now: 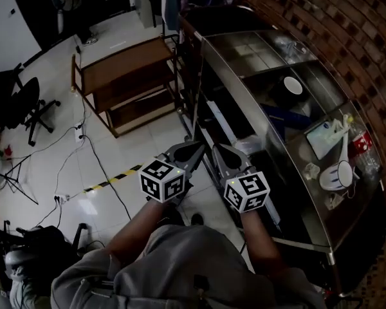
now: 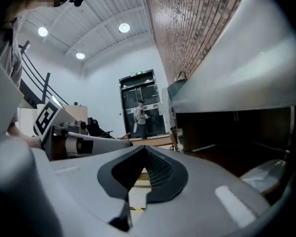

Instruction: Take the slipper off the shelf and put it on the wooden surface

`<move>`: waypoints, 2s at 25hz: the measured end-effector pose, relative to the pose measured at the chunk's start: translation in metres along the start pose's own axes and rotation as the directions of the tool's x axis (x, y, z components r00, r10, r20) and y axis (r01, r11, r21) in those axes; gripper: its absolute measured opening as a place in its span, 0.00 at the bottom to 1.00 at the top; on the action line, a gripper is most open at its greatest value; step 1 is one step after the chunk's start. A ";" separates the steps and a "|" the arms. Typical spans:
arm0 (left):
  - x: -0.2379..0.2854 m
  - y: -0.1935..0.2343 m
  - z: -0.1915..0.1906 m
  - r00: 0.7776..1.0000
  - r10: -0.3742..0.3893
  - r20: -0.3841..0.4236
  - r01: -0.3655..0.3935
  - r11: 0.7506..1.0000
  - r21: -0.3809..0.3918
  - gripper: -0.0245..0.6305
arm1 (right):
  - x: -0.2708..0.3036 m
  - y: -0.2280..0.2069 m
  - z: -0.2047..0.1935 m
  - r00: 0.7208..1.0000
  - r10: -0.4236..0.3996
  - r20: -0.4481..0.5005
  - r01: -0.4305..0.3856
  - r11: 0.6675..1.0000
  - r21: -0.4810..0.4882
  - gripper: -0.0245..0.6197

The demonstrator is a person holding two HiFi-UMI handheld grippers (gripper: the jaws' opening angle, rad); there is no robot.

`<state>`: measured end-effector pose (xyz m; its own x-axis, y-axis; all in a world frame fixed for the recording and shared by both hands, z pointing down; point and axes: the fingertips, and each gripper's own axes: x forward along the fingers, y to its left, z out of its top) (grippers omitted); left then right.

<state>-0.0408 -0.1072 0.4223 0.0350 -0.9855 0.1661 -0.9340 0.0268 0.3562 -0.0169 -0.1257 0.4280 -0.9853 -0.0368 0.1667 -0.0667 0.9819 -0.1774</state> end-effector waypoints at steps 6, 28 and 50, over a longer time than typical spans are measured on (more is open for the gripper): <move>0.060 -0.010 -0.014 0.958 -0.247 -0.146 0.251 0.968 0.008 0.03 | -0.018 -0.054 -0.011 0.954 -0.298 -0.026 0.299 0.953 0.040 0.04; 0.144 -0.121 -0.109 0.579 -0.643 -0.501 0.737 0.676 -0.016 0.03 | -0.182 -0.195 -0.137 0.368 -0.893 -0.257 0.916 0.301 0.264 0.26; 0.150 -0.109 -0.092 0.716 -0.566 -0.408 0.615 0.789 -0.015 0.03 | -0.182 -0.166 -0.098 0.528 -0.836 -0.149 0.843 0.494 0.212 0.05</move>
<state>0.0992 -0.2422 0.4932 0.6989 -0.6525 0.2929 -0.7098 -0.5822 0.3966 0.1889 -0.2640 0.5224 -0.4409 -0.8127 0.3810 -0.8969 0.4148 -0.1531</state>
